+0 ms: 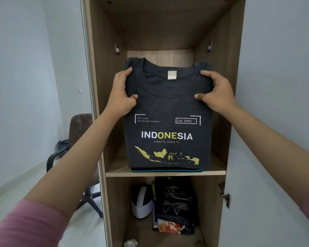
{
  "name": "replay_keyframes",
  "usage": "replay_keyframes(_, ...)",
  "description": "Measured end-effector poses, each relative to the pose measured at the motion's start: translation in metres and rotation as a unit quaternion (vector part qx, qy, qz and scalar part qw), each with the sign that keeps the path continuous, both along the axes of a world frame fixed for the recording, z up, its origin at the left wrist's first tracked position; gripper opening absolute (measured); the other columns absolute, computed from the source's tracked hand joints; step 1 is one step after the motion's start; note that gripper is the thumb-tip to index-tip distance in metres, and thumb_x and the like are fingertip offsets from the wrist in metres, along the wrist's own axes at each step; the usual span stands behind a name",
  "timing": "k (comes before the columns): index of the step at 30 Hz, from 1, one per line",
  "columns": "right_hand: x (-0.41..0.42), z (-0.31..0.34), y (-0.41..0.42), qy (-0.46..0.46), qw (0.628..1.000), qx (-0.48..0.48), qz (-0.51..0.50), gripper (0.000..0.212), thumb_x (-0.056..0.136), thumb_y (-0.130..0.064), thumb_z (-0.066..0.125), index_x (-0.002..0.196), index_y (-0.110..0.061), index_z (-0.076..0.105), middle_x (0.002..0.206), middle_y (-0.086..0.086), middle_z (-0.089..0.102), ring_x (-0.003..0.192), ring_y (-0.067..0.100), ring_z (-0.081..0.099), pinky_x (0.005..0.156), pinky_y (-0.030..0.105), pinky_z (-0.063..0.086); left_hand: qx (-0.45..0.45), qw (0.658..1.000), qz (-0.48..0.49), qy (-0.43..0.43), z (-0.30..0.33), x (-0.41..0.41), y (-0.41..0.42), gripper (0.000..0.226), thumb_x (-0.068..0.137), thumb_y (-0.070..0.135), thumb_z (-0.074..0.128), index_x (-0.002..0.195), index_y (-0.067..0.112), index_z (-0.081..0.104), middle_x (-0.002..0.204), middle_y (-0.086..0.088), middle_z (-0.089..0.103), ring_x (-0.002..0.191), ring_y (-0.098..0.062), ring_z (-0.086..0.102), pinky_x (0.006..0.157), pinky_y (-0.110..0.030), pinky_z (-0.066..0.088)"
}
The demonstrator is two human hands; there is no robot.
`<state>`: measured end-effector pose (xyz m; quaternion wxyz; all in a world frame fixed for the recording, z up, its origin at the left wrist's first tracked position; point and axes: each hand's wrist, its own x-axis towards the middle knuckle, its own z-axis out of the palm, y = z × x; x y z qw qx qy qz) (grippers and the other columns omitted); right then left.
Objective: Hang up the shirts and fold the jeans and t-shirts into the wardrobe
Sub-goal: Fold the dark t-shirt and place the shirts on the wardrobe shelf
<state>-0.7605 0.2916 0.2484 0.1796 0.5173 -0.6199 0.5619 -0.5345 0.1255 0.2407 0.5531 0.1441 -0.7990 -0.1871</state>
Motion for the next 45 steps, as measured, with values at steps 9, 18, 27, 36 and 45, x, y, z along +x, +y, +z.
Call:
replay_keyframes(9, -0.019, -0.007, -0.029, -0.01, 1.0, 0.014, 0.003, 0.071, 0.072, -0.006, 0.079, 0.135, -0.019, 0.048, 0.138, 0.001, 0.049, 0.127, 0.018, 0.046, 0.107, 0.037, 0.041, 0.033, 0.999, -0.019, -0.005, -0.003, -0.021, -0.03, 0.077, 0.08, -0.007, 0.065, 0.145, 0.015, 0.03, 0.144, -0.001, 0.029, 0.131, -0.009, 0.031, 0.109, -0.022, 0.029)
replay_keyframes(18, -0.03, -0.003, -0.029, -0.017, 0.999, -0.009, 0.045, 0.07, 0.07, -0.005, 0.081, 0.132, -0.018, 0.052, 0.135, 0.001, 0.052, 0.123, 0.015, 0.05, 0.105, 0.036, 0.044, 0.055, 0.994, -0.073, 0.051, -0.003, -0.017, -0.035, 0.073, 0.077, -0.008, 0.066, 0.139, 0.02, 0.038, 0.142, 0.0, 0.038, 0.13, -0.01, 0.04, 0.107, -0.027, 0.039)
replay_keyframes(27, -0.047, 0.002, -0.041, -0.062, 0.994, 0.004, 0.093, 0.07, 0.067, 0.001, 0.081, 0.129, -0.018, 0.054, 0.129, 0.001, 0.056, 0.119, 0.016, 0.054, 0.101, 0.034, 0.047, 0.099, 0.983, -0.129, 0.086, 0.002, -0.022, -0.046, 0.07, 0.076, -0.014, 0.065, 0.136, 0.016, 0.044, 0.139, -0.002, 0.044, 0.125, -0.013, 0.047, 0.099, -0.028, 0.047)
replay_keyframes(36, -0.083, -0.042, -0.124, -0.023, 0.986, 0.164, -0.016, 0.079, 0.073, -0.003, 0.077, 0.142, -0.015, 0.041, 0.15, 0.012, 0.034, 0.138, 0.028, 0.032, 0.113, 0.03, 0.025, 0.156, 0.98, 0.08, -0.089, -0.038, -0.077, -0.099, 0.078, 0.079, 0.005, 0.066, 0.147, 0.013, 0.028, 0.156, -0.008, 0.018, 0.143, -0.027, 0.021, 0.117, -0.036, 0.021)
replay_keyframes(45, -0.009, -0.137, -0.105, 0.006, 0.956, 0.29, 0.045, 0.06, 0.094, -0.039, 0.053, 0.147, -0.026, 0.03, 0.157, -0.003, 0.023, 0.143, 0.02, 0.023, 0.117, 0.044, 0.021, 0.156, 0.937, 0.053, -0.307, -0.117, -0.081, -0.049, 0.053, 0.096, 0.036, 0.047, 0.144, 0.018, 0.033, 0.157, -0.001, 0.022, 0.143, -0.023, 0.022, 0.118, -0.044, 0.019)
